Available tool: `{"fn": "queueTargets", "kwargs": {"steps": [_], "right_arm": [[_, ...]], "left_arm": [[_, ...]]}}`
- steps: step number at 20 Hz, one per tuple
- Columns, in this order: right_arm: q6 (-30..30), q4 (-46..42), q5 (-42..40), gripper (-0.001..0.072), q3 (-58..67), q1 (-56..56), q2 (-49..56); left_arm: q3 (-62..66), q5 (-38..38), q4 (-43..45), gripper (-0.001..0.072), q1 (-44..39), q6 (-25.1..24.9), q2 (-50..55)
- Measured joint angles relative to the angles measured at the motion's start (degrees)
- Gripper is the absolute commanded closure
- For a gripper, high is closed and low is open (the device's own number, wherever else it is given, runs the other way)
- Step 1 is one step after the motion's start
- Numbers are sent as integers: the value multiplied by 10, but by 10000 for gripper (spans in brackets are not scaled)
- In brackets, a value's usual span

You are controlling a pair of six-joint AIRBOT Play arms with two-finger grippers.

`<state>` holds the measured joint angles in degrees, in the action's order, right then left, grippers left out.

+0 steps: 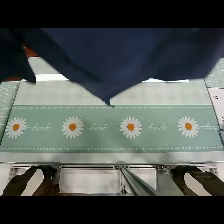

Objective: Fold the shirts.

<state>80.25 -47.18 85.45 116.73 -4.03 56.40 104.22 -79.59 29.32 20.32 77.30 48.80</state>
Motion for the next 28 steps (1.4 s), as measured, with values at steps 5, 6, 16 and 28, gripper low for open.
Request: {"fn": "queueTargets", "kwargs": {"steps": [5, 6, 16, 28], "right_arm": [[22, -44, 53, 688, -48, -3, -105], [28, -48, 61, 688, -66, -3, -119], [18, 6, 53, 688, -365, -3, -166], [-23, -49, -132, 688, -490, -7, 70]], "left_arm": [[16, -51, 156, 689, 5, 58, -118], [16, -54, 175, 690, 5, 68, -137], [-232, -53, 155, 689, 6, 84, -192], [-457, 274, 55, 689, -137, -20, 98]]}}
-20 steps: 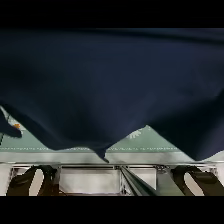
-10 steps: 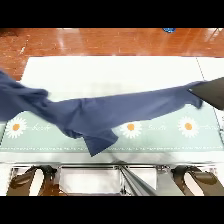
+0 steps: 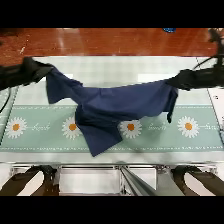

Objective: Fold the shirts.

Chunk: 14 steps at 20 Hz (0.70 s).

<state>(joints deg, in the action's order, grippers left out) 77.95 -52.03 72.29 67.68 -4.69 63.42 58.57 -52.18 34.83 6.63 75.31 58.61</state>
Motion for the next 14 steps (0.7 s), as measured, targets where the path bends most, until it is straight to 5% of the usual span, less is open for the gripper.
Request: {"fn": "queueTargets", "kwargs": {"steps": [8, 9, 10, 11, 14], "right_arm": [[-19, 68, -75, 686, 108, -86, 237], [-20, 78, -77, 632, 121, -96, 259], [-22, 90, -84, 433, 132, -105, 280], [-23, 100, -92, 288, 140, -113, 299], [-23, 119, -96, 297, 153, -142, 331]], "left_arm": [[235, 52, -4, 686, -71, -7, 320], [258, 46, -5, 566, -74, -4, 346], [277, 39, -3, 294, -76, -3, 368], [290, 32, -4, 198, -77, 0, 382], [323, -22, -2, 198, -61, 8, 408]]}}
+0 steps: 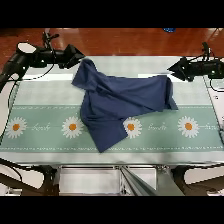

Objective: Fold the shirts.

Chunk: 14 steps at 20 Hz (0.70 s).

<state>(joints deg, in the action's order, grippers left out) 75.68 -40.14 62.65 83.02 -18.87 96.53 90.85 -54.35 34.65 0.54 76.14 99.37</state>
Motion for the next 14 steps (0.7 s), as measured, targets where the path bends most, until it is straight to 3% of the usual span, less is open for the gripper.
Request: {"fn": "queueTargets", "kwargs": {"steps": [4, 7, 11, 14], "right_arm": [[0, -14, 70, 297, 15, -86, -1], [0, -78, 127, 298, -18, -144, -30], [-4, -120, 113, 298, -141, -176, -93], [-20, -129, 99, 298, -206, -183, -121]], "left_arm": [[41, -159, 48, 198, 80, 41, -2], [9, -263, 147, 198, 130, 64, -47], [-170, -263, 225, 198, 154, 78, -161], [-325, -214, 202, 199, 158, 74, -224]]}}
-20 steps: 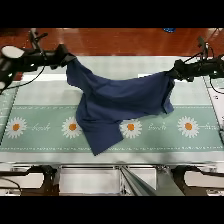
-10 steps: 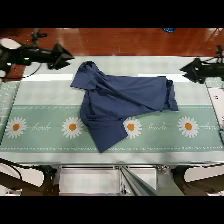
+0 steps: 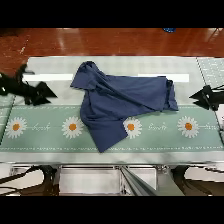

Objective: Fold the shirts.

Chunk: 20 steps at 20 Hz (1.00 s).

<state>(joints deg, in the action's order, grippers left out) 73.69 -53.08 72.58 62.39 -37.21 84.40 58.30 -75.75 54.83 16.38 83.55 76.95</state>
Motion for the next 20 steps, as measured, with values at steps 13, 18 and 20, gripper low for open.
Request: {"fn": "queueTargets", "kwargs": {"steps": [13, 18, 20], "right_arm": [[-15, -36, -17, 298, -40, -4, -16], [-9, -51, -22, 298, -40, -1, 12], [-12, -42, -23, 298, -40, 10, 31]], "left_arm": [[-179, 120, -226, 209, -130, -103, 53], [-137, 126, -255, 689, -151, -109, 90], [-119, 126, -259, 689, -154, -112, 95]]}}
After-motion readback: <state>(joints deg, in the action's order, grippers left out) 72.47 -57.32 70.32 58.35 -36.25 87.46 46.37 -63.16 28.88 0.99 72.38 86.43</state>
